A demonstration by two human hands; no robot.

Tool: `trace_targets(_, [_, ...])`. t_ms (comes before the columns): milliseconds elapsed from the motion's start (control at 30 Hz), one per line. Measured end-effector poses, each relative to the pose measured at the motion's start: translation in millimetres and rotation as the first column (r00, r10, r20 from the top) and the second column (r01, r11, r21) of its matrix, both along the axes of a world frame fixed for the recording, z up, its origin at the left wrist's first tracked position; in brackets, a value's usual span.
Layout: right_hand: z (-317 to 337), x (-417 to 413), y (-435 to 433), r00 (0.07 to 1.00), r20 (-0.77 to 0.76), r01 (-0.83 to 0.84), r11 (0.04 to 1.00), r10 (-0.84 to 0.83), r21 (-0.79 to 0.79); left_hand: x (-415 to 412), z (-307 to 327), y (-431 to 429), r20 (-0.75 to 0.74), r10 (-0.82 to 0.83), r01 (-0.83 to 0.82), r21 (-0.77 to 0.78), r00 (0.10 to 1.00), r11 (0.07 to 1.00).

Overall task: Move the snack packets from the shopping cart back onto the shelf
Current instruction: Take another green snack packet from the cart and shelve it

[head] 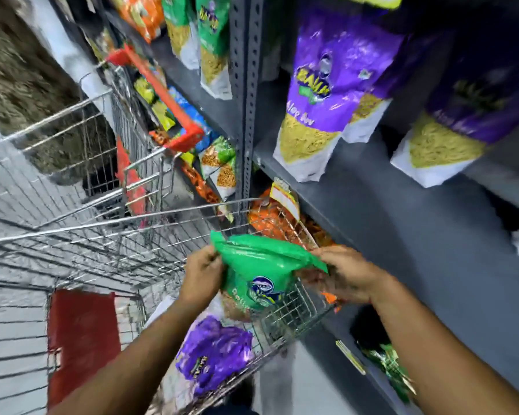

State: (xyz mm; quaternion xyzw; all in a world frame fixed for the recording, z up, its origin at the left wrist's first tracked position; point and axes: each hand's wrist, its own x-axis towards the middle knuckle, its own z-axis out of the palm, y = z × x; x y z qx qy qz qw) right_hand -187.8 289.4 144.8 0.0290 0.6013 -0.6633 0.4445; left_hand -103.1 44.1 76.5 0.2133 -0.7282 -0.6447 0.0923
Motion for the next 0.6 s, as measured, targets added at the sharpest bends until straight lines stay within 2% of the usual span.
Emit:
trace_targets(67, [34,22,21,0.992,-0.094,0.058,0.972,-0.081,-0.226,-6,47,17,-0.095,-0.041,0.042,0.011,0.995,0.999])
trace_targets(100, [51,31,30,0.976,-0.177,0.074,0.957,-0.127,-0.281,-10,69,26,-0.144,-0.061,0.064,0.015,0.988,0.998])
trace_targets(167, [80,46,50,0.895,-0.35,0.176,0.941,-0.275,-0.288,-20,107,48,-0.224,-0.117,0.121,0.006,0.968,0.993])
trace_targets(233, [104,54,75,0.704,-0.528,0.387,0.88,-0.474,-0.274,-32,138,77,-0.293,-0.196,0.197,-0.025,0.936,0.98])
trace_targets(300, [126,61,103,0.498,-0.624,0.51,0.785,-0.602,-0.351,-41,165,115,-0.338,-0.262,0.279,0.001,0.904,0.96])
trace_targets(367, [144,72,134,0.344,-0.629,0.545,0.693,-0.698,-0.471,-45,185,160,-0.39,-0.315,0.36,0.046,0.865,0.932])
trace_targets(467, [159,89,180,0.151,-0.59,0.617,0.542,-0.793,-0.57,-49,203,230,-0.417,-0.369,0.434,0.067,0.83,0.899])
trace_targets(600, [159,110,233,-0.029,-0.56,0.676,0.397,-0.828,-0.621,-46,207,317,-0.372,-0.44,0.54,0.23,0.818,0.81])
